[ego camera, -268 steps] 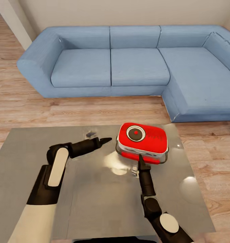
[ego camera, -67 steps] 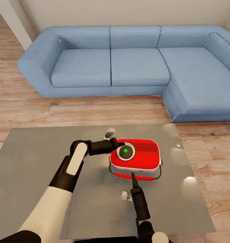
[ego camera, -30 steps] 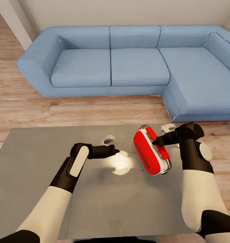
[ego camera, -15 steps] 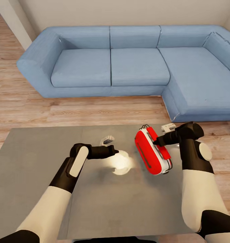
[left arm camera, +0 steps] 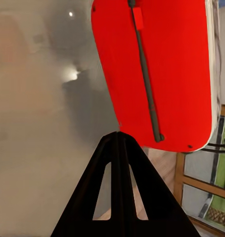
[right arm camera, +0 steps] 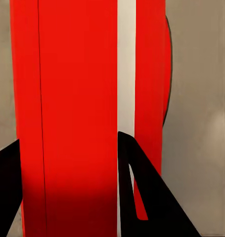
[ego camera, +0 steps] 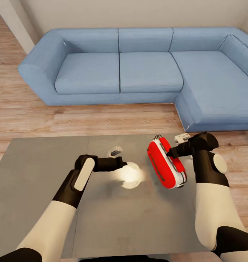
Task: Turn on the radio receiver that's on the table in the living room.
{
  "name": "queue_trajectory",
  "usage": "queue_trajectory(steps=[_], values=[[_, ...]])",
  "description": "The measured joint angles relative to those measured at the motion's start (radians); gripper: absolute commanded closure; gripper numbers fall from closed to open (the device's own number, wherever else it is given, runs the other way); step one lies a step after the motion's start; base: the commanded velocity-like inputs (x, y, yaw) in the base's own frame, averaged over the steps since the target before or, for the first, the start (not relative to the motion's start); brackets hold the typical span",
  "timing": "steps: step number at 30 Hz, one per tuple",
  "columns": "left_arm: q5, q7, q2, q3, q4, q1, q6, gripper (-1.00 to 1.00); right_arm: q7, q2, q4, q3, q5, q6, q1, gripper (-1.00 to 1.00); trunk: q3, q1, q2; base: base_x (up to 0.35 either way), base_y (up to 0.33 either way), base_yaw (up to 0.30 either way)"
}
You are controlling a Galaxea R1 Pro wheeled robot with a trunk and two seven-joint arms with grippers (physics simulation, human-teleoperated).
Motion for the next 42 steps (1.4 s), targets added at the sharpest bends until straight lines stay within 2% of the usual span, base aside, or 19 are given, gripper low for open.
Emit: queue_trajectory(steps=[5, 11, 13, 16, 17, 18, 20, 28, 35, 39, 42], values=[[-0.004, -0.001, 0.000, 0.000, 0.037, 0.000, -0.001, 1.00, -0.141, 0.002, 0.093, 0.000, -0.006, 0.001, 0.000, 1.00, 0.000, 0.000, 0.000, 0.000, 0.000, 0.000], [-0.004, -0.002, -0.001, 0.000, 0.044, 0.000, -0.001, 1.00, -0.209, 0.005, 0.119, -0.002, -0.010, -0.042, 0.000, 1.00, 0.000, 0.000, 0.000, 0.000, 0.000, 0.000], [-0.005, -0.002, 0.000, 0.000, 0.045, 0.000, -0.002, 1.00, -0.244, 0.025, 0.120, -0.004, -0.012, -0.053, 0.000, 1.00, 0.000, 0.000, 0.000, 0.000, 0.000, 0.000], [-0.004, -0.002, -0.001, 0.000, 0.046, 0.000, -0.002, 1.00, -0.289, 0.048, 0.119, -0.008, -0.043, -0.099, 0.000, 1.00, 0.000, 0.000, 0.000, 0.000, 0.000, 0.000], [-0.004, -0.001, 0.000, 0.000, 0.047, 0.000, -0.002, 1.00, -0.313, 0.053, 0.118, -0.009, -0.067, -0.129, 0.000, 1.00, 0.000, 0.000, 0.000, 0.000, 0.000, 0.000], [-0.004, -0.001, 0.000, 0.000, 0.050, 0.000, -0.002, 1.00, -0.345, 0.056, 0.116, -0.008, -0.115, -0.146, -0.001, 1.00, 0.000, 0.000, 0.000, 0.000, 0.000, 0.000], [-0.004, -0.001, 0.001, 0.000, 0.055, 0.000, -0.002, 1.00, -0.370, 0.056, 0.112, -0.009, -0.150, -0.152, 0.000, 1.00, 0.000, 0.000, 0.000, 0.000, 0.000, 0.000], [-0.005, -0.003, 0.013, 0.000, 0.075, 0.000, -0.003, 1.00, -0.397, 0.056, 0.109, -0.010, -0.264, -0.187, 0.000, 1.00, 0.000, 0.000, 0.000, 0.000, 0.000, 0.000], [-0.004, -0.004, 0.014, 0.000, 0.076, 0.000, -0.003, 1.00, -0.432, 0.055, 0.141, -0.013, -0.320, -0.230, 0.000, 1.00, 0.000, 0.000, 0.000, 0.000, 0.000, 0.000], [-0.003, -0.004, 0.014, 0.000, 0.079, 0.000, -0.003, 1.00, -0.514, 0.055, 0.236, -0.035, -0.336, -0.297, 0.000, 1.00, 0.000, 0.000, 0.000, 0.000, 0.000, 0.000], [-0.004, -0.004, 0.014, 0.000, 0.090, 0.000, -0.004, 1.00, -0.574, 0.056, 0.315, -0.071, -0.380, -0.359, 0.000, 1.00, 0.000, 0.000, 0.000, 0.000, 0.000, 0.000]])
